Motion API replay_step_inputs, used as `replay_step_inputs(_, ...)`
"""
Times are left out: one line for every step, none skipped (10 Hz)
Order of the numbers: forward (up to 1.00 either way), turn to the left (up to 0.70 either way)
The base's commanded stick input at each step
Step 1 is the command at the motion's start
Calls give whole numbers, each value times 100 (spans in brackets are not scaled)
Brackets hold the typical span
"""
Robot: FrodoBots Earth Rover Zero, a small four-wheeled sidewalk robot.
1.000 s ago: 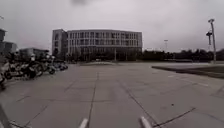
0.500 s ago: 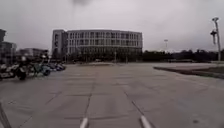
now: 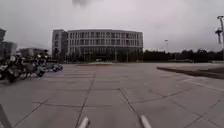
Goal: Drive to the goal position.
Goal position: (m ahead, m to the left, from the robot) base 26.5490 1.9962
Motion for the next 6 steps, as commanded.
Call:
replay_step_inputs(100,2)
replay_step_inputs(100,2)
replay_step_inputs(100,2)
replay_step_inputs(100,2)
replay_step_inputs(100,2)
replay_step_inputs(100,2)
